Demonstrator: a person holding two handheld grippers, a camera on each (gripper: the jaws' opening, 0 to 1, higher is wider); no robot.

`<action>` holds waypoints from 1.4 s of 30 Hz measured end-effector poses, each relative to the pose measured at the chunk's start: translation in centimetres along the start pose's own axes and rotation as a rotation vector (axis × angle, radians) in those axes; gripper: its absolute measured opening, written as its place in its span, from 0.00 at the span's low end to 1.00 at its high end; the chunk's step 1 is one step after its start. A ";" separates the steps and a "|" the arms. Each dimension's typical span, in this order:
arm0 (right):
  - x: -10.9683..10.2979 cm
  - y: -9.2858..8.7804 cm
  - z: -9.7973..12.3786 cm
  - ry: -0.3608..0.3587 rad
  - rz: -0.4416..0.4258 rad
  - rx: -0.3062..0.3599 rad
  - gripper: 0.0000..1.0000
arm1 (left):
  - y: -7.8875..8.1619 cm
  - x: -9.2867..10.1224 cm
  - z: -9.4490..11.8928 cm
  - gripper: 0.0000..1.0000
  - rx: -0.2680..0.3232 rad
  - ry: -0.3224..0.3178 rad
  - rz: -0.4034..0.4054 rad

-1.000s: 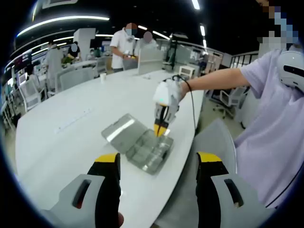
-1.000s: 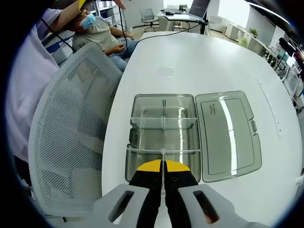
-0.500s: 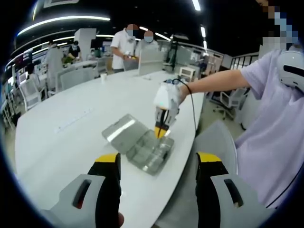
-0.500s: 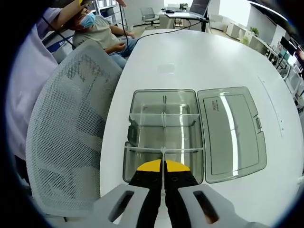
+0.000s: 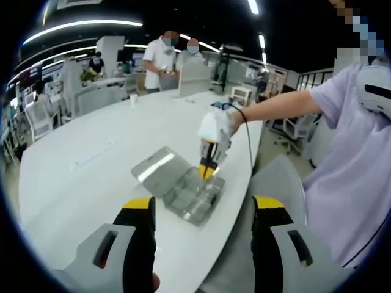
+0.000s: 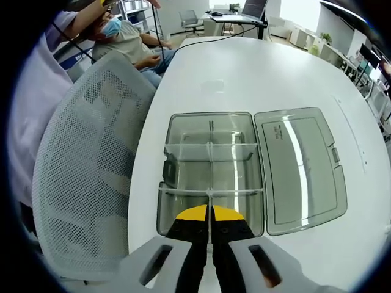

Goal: Insert the divider into the dual guide fixture by aligning both edges with the guide slots and pushing it downward to the bottom, including one-sided entry, uneven engagement, binding, and posture correction.

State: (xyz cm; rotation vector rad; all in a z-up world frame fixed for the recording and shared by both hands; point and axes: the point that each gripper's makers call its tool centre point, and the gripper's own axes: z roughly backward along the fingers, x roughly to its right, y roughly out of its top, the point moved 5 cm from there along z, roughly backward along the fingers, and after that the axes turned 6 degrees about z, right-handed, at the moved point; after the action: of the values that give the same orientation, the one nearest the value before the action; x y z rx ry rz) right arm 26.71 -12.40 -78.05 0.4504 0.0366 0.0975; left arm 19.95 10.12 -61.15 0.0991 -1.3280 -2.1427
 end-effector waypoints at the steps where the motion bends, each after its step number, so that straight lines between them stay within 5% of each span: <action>1: 0.0 0.0 -0.1 0.000 -0.001 0.000 0.00 | 0.0 0.0 0.0 0.61 0.000 0.001 0.001; 20: -0.1 -0.3 -0.9 -0.011 0.003 -0.018 0.00 | 0.0 -0.1 0.1 0.61 0.007 0.006 0.002; 34: -0.3 -0.8 -1.4 -0.004 -0.026 -0.092 0.03 | -0.3 -0.1 0.5 0.61 0.012 0.017 0.008; 42: -0.2 -0.3 -0.7 -0.012 -0.053 -0.034 0.07 | -0.3 -0.3 0.5 0.61 0.013 0.021 0.011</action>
State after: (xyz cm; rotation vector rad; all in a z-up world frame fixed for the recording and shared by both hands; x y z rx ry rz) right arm 26.48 -12.37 -78.76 0.4155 0.0350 0.0431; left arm 19.85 10.80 -61.21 0.1190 -1.3273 -2.1189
